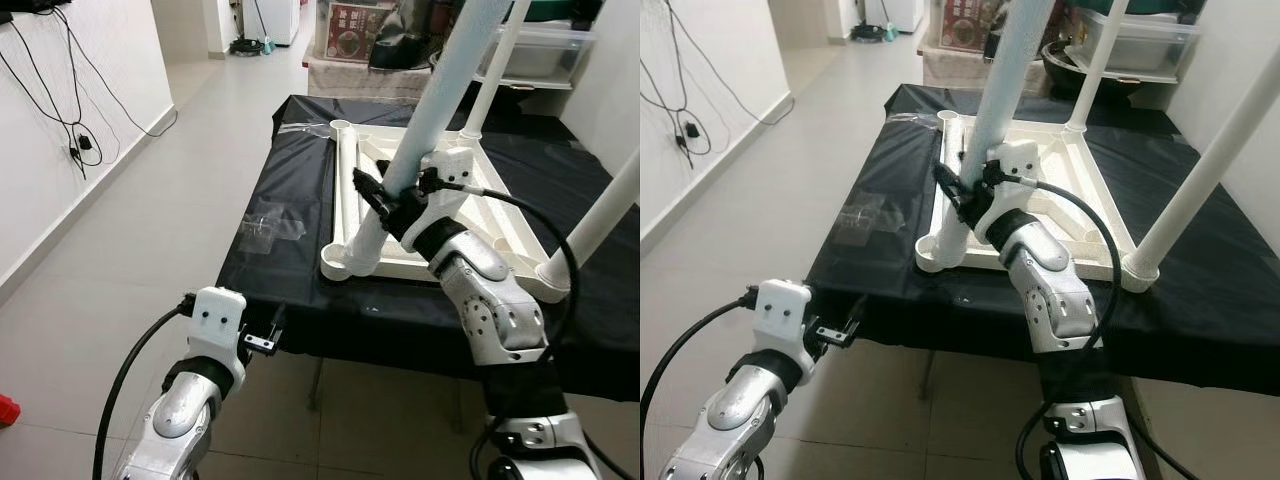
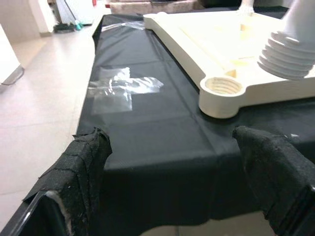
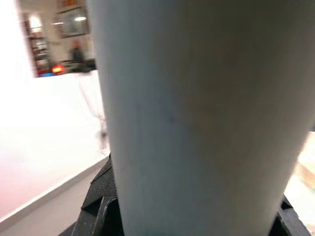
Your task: Building children table
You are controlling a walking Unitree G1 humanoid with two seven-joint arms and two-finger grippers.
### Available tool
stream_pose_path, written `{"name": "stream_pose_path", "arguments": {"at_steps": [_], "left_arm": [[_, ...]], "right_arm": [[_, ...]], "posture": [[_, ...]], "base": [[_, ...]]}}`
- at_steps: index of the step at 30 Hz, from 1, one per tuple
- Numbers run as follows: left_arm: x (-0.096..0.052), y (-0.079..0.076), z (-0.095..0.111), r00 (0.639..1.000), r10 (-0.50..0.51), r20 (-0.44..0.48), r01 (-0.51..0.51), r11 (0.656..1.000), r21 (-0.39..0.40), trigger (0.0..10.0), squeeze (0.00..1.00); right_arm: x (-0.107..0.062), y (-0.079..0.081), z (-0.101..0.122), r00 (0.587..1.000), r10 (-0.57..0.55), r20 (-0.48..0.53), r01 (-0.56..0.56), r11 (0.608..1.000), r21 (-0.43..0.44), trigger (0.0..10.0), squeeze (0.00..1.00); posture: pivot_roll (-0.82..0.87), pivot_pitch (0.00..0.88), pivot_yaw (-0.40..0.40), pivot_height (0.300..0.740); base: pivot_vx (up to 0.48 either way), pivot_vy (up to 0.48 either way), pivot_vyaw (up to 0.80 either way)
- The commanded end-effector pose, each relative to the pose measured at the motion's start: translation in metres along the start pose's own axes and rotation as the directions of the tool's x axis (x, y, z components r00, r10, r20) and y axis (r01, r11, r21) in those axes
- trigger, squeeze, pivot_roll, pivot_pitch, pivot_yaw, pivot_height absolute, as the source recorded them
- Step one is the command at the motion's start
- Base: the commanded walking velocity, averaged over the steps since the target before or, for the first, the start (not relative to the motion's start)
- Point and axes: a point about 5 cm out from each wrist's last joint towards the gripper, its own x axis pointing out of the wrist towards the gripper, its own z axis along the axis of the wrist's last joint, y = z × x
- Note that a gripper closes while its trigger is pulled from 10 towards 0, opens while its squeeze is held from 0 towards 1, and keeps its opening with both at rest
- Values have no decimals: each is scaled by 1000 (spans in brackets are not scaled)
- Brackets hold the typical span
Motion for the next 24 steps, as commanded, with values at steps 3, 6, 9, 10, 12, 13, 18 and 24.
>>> {"name": "stream_pose_path", "arguments": {"at_steps": [3, 6, 9, 10, 12, 13, 18, 24], "left_arm": [[1, 2, 5, 999, 28, 32, -28, 999, 18, 10000, 0], [1, 3, 5, 998, 40, 39, -41, 999, 26, 10000, 0], [1, 3, 5, 998, 45, 40, -47, 998, 30, 10000, 0], [1, 4, 5, 998, 50, 42, -51, 998, 32, 10000, 0], [1, 4, 5, 998, 50, 42, -51, 998, 32, 10000, 0], [1, 4, 5, 998, 52, 44, -53, 998, 34, 10000, 0], [2, 4, 5, 998, 51, 46, -53, 998, 42, 10000, 0], [3, 3, 6, 998, 47, 51, -49, 998, 42, 10000, 0]], "right_arm": [[5, 1, 6, 998, -49, 44, 49, 999, -1, 7569, 0], [7, 5, 4, 998, -42, 47, 42, 999, 6, 10000, 0], [9, 7, 3, 998, -34, 51, 34, 999, 11, 10000, 0], [10, 9, 3, 998, -33, 59, 32, 999, 16, 10000, 0], [10, 9, 3, 998, -33, 59, 32, 999, 16, 10000, 0], [11, 11, 3, 997, -29, 70, 28, 999, 21, 10000, 0], [14, 15, 5, 995, -34, 90, 32, 999, 24, 10000, 0], [15, 16, 5, 995, -35, 94, 32, 999, 29, 10000, 0]], "posture": [[59, 89, -60, 740], [58, 91, -65, 740], [59, 92, -64, 740], [59, 94, -67, 740], [59, 94, -67, 740], [58, 93, -63, 740], [57, 91, -62, 740], [59, 95, -62, 740]], "base": [[0, 0, 0], [84, 0, 0], [254, 0, 0], [255, 0, 0], [255, 0, 0], [274, 0, 0], [286, 0, 0], [293, 0, 0]]}}
